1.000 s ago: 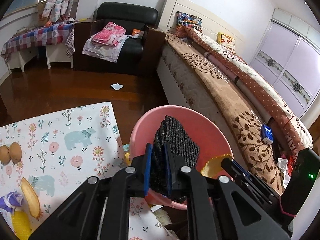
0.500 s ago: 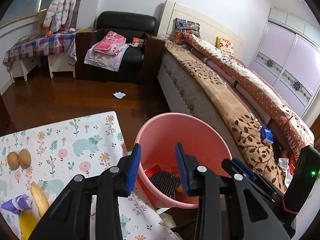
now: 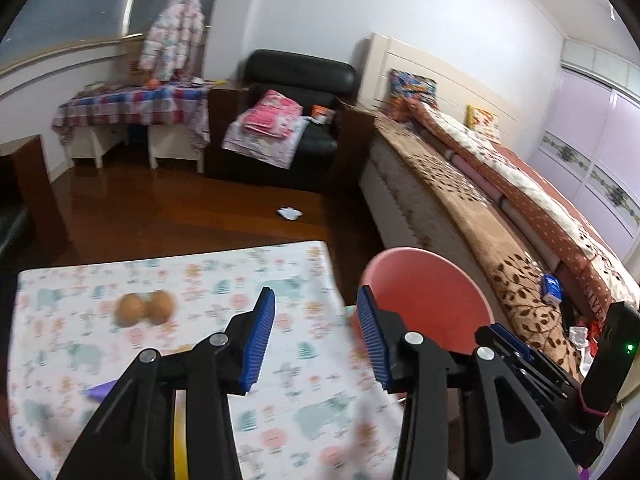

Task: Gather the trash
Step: 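Move both tools back over the table toward the remaining items, then grasp the purple glove bag with the left tool while the right tool grasps the other orange peel, then carry the purple bag and orange peel with both tools over the bucket, then open both tools to drop the bag and peel into the bucket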

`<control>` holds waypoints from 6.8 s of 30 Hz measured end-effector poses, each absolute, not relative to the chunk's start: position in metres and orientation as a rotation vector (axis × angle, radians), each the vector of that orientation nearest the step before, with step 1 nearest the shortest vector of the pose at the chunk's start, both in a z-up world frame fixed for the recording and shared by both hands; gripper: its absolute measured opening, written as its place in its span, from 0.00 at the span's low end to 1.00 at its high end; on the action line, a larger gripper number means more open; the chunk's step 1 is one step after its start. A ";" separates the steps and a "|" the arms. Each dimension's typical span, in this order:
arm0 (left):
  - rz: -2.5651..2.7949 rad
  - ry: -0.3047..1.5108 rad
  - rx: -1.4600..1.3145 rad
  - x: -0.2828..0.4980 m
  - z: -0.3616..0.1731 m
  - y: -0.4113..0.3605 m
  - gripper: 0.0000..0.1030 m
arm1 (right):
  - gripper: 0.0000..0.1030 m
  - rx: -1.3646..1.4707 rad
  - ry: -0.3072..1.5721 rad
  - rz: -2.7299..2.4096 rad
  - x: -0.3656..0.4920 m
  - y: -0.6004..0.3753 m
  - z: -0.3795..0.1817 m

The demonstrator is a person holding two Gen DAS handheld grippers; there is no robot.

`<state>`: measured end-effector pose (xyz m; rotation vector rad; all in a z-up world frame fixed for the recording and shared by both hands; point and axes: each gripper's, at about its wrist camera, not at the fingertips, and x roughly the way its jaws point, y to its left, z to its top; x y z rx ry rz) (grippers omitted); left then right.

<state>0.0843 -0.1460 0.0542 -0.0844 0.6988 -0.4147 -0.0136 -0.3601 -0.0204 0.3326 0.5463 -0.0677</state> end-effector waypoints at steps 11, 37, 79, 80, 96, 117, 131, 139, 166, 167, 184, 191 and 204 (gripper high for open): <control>-0.256 0.683 -0.103 0.051 0.054 -0.034 0.43 | 0.27 0.270 0.547 0.051 -0.020 -0.298 -0.017; -0.245 0.815 0.006 0.046 -0.016 0.037 0.50 | 0.27 0.161 0.693 0.226 -0.003 -0.210 -0.041; -0.424 0.862 -0.002 0.094 -0.058 0.048 0.09 | 0.41 0.140 0.898 0.297 0.093 -0.148 -0.095; -0.417 0.858 -0.018 0.091 -0.056 0.051 0.09 | 0.41 0.137 0.898 0.298 0.095 -0.147 -0.095; -0.375 0.843 -0.093 0.069 -0.044 0.056 0.09 | 0.16 0.071 0.866 0.293 0.082 -0.143 -0.091; -0.419 0.785 -0.128 0.042 0.004 0.006 0.09 | 0.16 0.160 0.762 0.254 0.024 -0.192 -0.044; -0.460 0.788 -0.105 0.050 0.022 -0.057 0.09 | 0.16 0.253 0.661 0.128 0.008 -0.261 -0.025; -0.526 0.831 -0.100 0.066 0.018 -0.107 0.09 | 0.16 0.292 0.614 -0.005 -0.001 -0.317 -0.025; -0.655 0.927 0.106 0.097 -0.018 -0.286 0.09 | 0.16 0.387 0.642 -0.176 0.001 -0.417 -0.068; -0.649 0.934 0.109 0.098 -0.020 -0.287 0.09 | 0.16 0.387 0.645 -0.177 0.002 -0.418 -0.069; -0.633 0.854 0.077 0.092 -0.003 -0.273 0.37 | 0.31 0.415 0.618 -0.188 -0.001 -0.422 -0.068; -0.596 0.835 0.021 0.086 0.014 -0.245 0.37 | 0.31 0.366 0.575 -0.126 -0.010 -0.397 -0.049; -0.531 0.812 -0.022 0.052 0.022 -0.168 0.37 | 0.31 0.306 0.594 0.000 -0.020 -0.340 -0.029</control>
